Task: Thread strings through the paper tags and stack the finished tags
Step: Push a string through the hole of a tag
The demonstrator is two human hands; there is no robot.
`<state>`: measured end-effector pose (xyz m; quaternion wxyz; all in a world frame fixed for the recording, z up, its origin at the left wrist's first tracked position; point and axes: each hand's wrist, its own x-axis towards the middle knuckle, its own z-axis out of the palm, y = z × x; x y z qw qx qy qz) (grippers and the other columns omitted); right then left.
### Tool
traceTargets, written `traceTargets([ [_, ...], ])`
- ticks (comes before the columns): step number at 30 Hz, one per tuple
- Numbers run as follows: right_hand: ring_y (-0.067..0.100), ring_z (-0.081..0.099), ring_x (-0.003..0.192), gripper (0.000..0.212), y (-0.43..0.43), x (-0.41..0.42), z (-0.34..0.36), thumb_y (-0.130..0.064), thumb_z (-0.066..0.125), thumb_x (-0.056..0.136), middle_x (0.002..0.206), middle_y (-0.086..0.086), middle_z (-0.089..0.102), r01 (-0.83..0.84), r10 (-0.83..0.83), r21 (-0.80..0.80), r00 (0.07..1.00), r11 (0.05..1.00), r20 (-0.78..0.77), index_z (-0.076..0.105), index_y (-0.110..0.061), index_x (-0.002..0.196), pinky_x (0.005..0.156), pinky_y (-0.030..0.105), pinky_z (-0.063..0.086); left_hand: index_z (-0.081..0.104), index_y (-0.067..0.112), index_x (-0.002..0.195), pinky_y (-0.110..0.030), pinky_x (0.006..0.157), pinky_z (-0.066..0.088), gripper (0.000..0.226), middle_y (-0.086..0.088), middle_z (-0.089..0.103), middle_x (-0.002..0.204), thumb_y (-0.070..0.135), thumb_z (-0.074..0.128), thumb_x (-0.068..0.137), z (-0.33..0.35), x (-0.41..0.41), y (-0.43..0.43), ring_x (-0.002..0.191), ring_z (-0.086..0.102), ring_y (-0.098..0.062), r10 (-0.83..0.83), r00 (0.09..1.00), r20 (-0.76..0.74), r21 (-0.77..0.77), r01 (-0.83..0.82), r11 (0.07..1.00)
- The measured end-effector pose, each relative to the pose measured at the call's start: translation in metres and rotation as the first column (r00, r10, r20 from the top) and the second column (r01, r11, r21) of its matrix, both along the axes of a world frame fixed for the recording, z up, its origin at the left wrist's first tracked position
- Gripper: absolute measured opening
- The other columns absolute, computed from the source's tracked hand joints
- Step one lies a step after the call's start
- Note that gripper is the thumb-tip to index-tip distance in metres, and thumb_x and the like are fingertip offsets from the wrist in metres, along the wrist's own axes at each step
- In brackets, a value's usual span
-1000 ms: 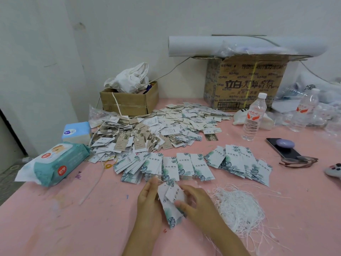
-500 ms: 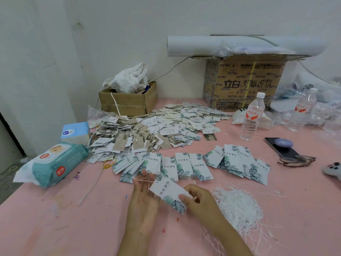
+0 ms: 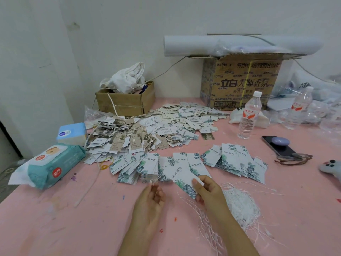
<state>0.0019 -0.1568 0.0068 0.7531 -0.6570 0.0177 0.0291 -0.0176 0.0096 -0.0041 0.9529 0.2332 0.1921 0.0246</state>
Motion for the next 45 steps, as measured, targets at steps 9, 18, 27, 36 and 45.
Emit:
traceTargets([
  [9,0.009,0.044,0.047,0.003,-0.004,0.003,0.000,-0.018,0.065,0.089,0.063,-0.001,0.048,0.050,-0.045,0.211,0.999,0.976,-0.030,0.065,-0.015,0.090,0.049,0.021,0.042,0.056,0.005,0.093,-0.028,0.071,0.045,0.011,-0.009,0.058,0.082,0.013,0.050,0.098,0.000,-0.001,-0.007,0.073,0.053,-0.018,-0.086,0.994,-0.066,0.110,0.093,0.990],
  [18,0.009,0.053,0.049,0.006,-0.030,0.017,0.010,-0.010,0.061,0.091,0.065,-0.001,0.057,0.293,-0.300,0.344,0.953,0.892,-0.034,0.061,-0.012,0.097,0.047,0.020,0.049,0.057,0.007,0.091,-0.025,0.063,0.049,0.010,-0.006,0.057,0.078,0.013,0.051,0.097,0.001,-0.003,-0.006,0.070,0.052,-0.016,-0.078,0.994,-0.071,0.055,0.082,0.995],
  [27,0.015,0.051,0.054,0.017,-0.068,0.076,0.017,-0.012,0.060,0.094,0.074,0.005,0.055,0.580,-0.573,0.241,0.813,0.778,-0.104,0.050,-0.011,0.108,0.043,0.017,0.047,0.057,0.008,0.090,-0.025,0.063,0.046,0.010,-0.005,0.057,0.077,0.012,0.050,0.096,0.003,-0.002,-0.006,0.069,0.051,-0.015,-0.057,0.995,-0.085,0.026,0.060,0.998],
  [36,0.026,0.048,0.129,0.070,-0.072,0.092,0.000,-0.023,0.063,0.092,0.149,0.009,0.037,0.547,-0.549,-0.050,0.834,0.836,-0.059,0.027,-0.006,0.148,0.110,0.045,0.036,0.056,0.008,0.088,-0.026,0.065,0.040,0.013,-0.006,0.055,0.078,0.010,0.046,0.097,0.005,-0.001,-0.007,0.069,0.049,-0.017,-0.026,0.996,-0.080,0.002,0.026,1.000],
  [45,0.018,0.053,0.113,0.046,-0.047,0.061,0.002,0.002,0.054,0.090,0.135,0.000,0.041,0.532,-0.417,-0.318,0.833,0.785,0.364,0.053,-0.024,0.127,0.085,0.025,0.048,0.057,0.008,0.088,-0.026,0.062,0.041,0.013,-0.006,0.056,0.076,0.011,0.048,0.097,0.005,-0.001,-0.006,0.068,0.049,-0.017,-0.036,0.996,-0.084,-0.014,0.035,0.999],
])
